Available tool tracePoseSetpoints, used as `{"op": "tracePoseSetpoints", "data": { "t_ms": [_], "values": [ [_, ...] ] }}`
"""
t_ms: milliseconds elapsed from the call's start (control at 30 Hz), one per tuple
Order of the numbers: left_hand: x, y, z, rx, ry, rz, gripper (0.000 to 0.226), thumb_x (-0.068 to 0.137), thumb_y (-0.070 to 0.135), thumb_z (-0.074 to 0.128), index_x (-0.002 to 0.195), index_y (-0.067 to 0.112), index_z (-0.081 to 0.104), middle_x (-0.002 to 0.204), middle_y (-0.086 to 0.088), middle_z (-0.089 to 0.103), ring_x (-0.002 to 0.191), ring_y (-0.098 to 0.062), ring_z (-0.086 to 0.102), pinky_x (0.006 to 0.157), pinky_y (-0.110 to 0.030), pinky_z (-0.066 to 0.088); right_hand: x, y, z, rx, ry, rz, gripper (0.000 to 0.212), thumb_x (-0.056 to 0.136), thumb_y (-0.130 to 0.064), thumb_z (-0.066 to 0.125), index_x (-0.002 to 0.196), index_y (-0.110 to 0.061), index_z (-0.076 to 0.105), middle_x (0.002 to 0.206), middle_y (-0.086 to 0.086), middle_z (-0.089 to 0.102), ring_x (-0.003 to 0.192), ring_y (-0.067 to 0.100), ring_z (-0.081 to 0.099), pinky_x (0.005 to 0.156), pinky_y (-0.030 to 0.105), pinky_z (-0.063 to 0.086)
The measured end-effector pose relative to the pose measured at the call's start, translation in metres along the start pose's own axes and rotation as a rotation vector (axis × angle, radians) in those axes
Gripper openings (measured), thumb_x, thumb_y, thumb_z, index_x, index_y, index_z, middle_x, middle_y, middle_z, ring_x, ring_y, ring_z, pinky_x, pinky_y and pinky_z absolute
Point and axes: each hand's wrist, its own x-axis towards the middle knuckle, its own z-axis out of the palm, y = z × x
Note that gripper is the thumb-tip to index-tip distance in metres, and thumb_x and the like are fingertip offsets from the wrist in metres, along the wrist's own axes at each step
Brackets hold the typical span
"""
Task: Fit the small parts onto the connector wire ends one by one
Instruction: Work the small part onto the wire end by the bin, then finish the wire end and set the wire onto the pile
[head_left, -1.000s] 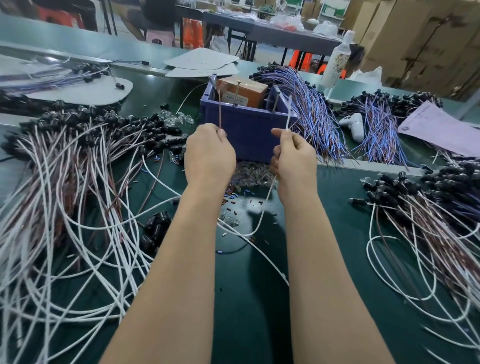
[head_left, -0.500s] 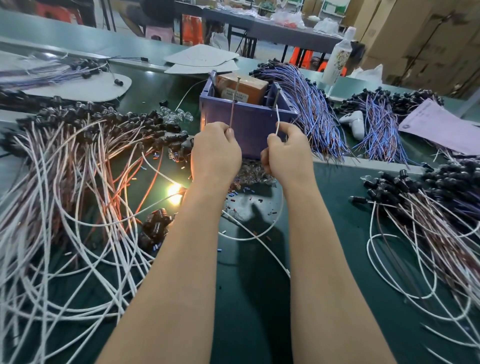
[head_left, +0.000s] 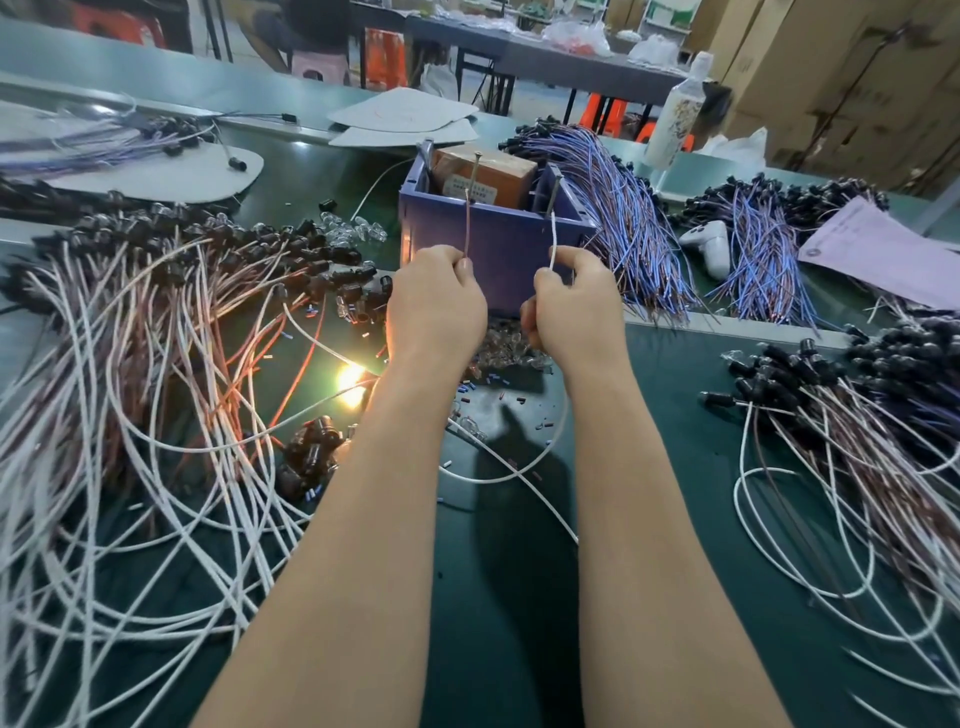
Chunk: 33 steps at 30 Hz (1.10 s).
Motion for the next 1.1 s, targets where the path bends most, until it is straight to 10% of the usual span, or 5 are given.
{"op": "tracePoseSetpoints", "data": {
  "t_ms": [467, 667, 767, 933, 1100],
  "values": [
    [-0.004, 0.0, 0.001, -0.011, -0.006, 0.014, 0.027, 0.099, 0.019, 0.042, 0.114, 0.01, 0.063, 0.097, -0.01, 0.07, 0.093, -0.019, 0.06, 0.077, -0.024, 0.038, 0.0, 0.003, 0.001, -0.03, -0.015, -0.027, 0.031, 0.096, -0.011, 0.042, 0.126, -0.011, 0.049, 0.063, -0.001, 0.056, 0.045, 0.007, 0.049, 0.052, 0.026, 0.04],
    [-0.001, 0.003, -0.015, 0.116, -0.352, -0.019, 0.032, 0.099, 0.027, 0.043, 0.094, 0.01, 0.069, 0.095, -0.01, 0.072, 0.09, -0.029, 0.065, 0.087, -0.038, 0.052, -0.002, -0.005, -0.013, -0.368, 0.289, -0.117, 0.042, 0.093, -0.02, 0.052, 0.132, -0.011, 0.045, 0.126, 0.005, 0.05, 0.116, 0.02, 0.045, 0.093, 0.02, 0.025],
    [0.0, 0.007, -0.032, 0.108, -0.392, -0.006, 0.039, 0.1, 0.03, 0.042, 0.072, 0.019, 0.066, 0.086, -0.003, 0.072, 0.079, -0.018, 0.065, 0.084, -0.031, 0.05, -0.01, -0.019, -0.019, -0.4, 0.452, -0.285, 0.031, 0.091, -0.017, 0.054, 0.121, -0.012, 0.055, 0.125, 0.006, 0.053, 0.118, 0.019, 0.045, 0.096, 0.018, 0.023],
    [0.003, 0.011, -0.053, -0.083, -0.041, 0.024, 0.034, 0.097, 0.02, 0.042, 0.074, 0.013, 0.065, 0.088, -0.013, 0.072, 0.092, -0.031, 0.064, 0.088, -0.04, 0.051, -0.04, -0.039, -0.002, -0.562, -0.393, -0.259, 0.01, 0.085, -0.027, 0.066, 0.087, -0.017, 0.068, 0.08, -0.004, 0.065, 0.073, 0.012, 0.057, 0.061, 0.021, 0.046],
    [-0.005, -0.002, -0.054, -0.03, -0.073, -0.088, 0.031, 0.096, 0.022, 0.043, 0.092, 0.003, 0.067, 0.096, -0.016, 0.07, 0.098, -0.034, 0.062, 0.09, -0.041, 0.05, -0.066, -0.016, 0.034, -0.957, -0.717, -0.151, 0.037, 0.082, -0.039, 0.071, 0.104, -0.011, 0.063, 0.108, 0.009, 0.063, 0.102, 0.028, 0.057, 0.086, 0.034, 0.049]
  ]
}}
